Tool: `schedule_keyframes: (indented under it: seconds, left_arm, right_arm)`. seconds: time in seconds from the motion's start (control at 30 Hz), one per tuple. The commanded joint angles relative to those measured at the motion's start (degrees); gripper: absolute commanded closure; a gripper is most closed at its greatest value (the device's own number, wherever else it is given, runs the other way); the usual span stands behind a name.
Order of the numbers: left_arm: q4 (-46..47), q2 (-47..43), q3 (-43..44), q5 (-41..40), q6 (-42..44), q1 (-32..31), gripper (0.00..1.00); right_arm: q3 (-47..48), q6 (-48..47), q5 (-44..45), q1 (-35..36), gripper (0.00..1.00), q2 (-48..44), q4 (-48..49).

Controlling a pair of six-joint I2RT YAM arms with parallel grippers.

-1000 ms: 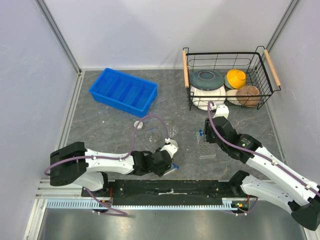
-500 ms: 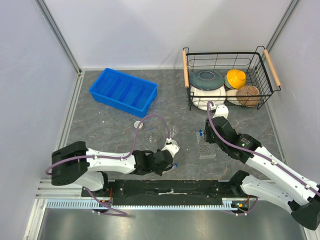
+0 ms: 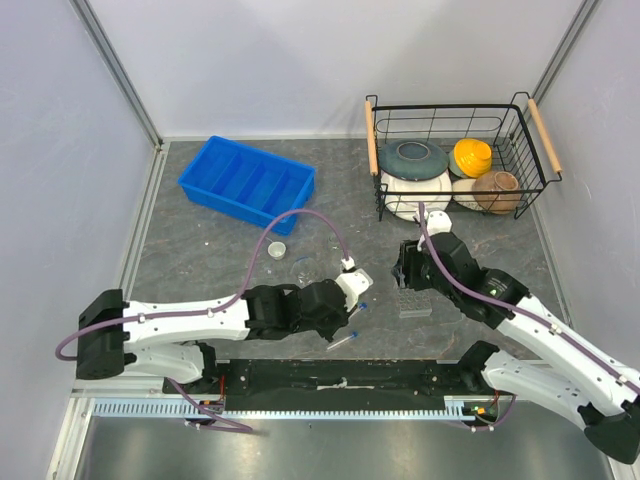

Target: Organize the chemistry lab equipment

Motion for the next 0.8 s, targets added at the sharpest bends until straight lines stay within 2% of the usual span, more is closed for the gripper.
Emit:
schedule_keyframes:
  seconds: [0.0,0.27,0.43,0.53,0.77]
  left_arm:
    - [0.5,-3.4,2.6,10.6,4.0,-0.4,0.98]
    - [9.8,-8.7,-2.0,23.5,6.8,-0.2,0.98]
    - [19.0,-14.7,-7.4,31.7,7.8,0.3,0.98]
    - [21.3,-17.3,-9.2,35.7,7.5,1.9,0.98]
    - [29.8,-19.0,-12.8,46.8,4.1,11.1,0.98]
  right_arm:
    - [2.9,-0.4,-11.7,0.5,0.43,-4.4,2.7]
    - [2.3,2.8,-30.6,0.5,0.38,-10.0,2.3]
    - [-0.5,4.5,-38.1,0.5,0.38,-13.2,4.8]
    - [-2.4,6.9,-43.3,0.4,0.38,-14.5,9.1]
    - [-2.6,8.0,-46.2,0.5,0.38,-15.5,11.8]
